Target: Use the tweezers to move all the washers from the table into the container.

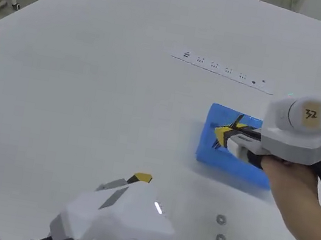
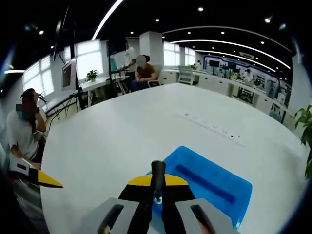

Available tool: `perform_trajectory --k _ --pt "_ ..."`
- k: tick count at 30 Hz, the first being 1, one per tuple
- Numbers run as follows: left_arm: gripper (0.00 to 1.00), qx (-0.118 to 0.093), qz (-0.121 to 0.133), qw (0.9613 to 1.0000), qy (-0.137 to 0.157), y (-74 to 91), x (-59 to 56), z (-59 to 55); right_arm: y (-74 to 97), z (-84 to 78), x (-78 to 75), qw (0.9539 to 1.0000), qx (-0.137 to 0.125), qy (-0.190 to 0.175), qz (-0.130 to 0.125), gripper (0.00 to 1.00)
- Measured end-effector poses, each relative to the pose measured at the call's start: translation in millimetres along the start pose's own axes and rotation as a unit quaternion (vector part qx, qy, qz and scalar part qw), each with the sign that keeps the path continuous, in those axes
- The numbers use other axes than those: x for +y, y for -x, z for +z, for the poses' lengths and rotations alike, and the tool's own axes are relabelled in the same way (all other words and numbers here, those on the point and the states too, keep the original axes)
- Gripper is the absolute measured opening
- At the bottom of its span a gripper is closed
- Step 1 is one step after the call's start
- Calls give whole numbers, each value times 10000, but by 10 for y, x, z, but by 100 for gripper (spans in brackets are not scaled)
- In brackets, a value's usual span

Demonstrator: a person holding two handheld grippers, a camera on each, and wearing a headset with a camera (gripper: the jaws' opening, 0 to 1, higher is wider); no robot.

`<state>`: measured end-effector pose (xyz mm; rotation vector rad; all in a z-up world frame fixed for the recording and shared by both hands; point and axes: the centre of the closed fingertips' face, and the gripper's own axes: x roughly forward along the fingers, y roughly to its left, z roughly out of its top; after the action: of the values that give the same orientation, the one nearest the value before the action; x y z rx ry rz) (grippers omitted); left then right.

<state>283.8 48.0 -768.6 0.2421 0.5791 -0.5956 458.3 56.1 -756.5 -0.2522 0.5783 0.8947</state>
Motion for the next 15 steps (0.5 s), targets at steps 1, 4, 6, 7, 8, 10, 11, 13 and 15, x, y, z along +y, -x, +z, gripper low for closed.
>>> perform_trajectory --k 1,4,6,7,8,10,11,13,15 --pt "88 3 0 10000 5 -2 1 -2 -10 -12 0 10000 9 2 5 1" --pt "87 16 23 10000 -13 -6 10 -10 -36 -50 8 10000 47 14 22 1" --pt "87 30 34 10000 -10 -11 17 -18 -42 -67 23 10000 72 48 43 1" --pt "87 28 42 10000 6 -13 22 -19 -40 -70 24 9999 78 80 36 1" --pt "87 28 41 10000 7 -13 23 -18 -38 -67 24 9999 74 91 33 1" --pt "86 -14 61 10000 35 -6 38 -1 7 -29 33 9999 42 102 24 1" --pt "85 -69 86 9999 52 14 54 26 62 28 39 9999 -45 106 -3 2" --pt "81 -228 144 9996 115 58 91 98 187 136 70 9998 -200 97 -17 2" --pt "75 -523 181 9978 374 113 143 221 326 216 133 9993 -329 148 -11 2"
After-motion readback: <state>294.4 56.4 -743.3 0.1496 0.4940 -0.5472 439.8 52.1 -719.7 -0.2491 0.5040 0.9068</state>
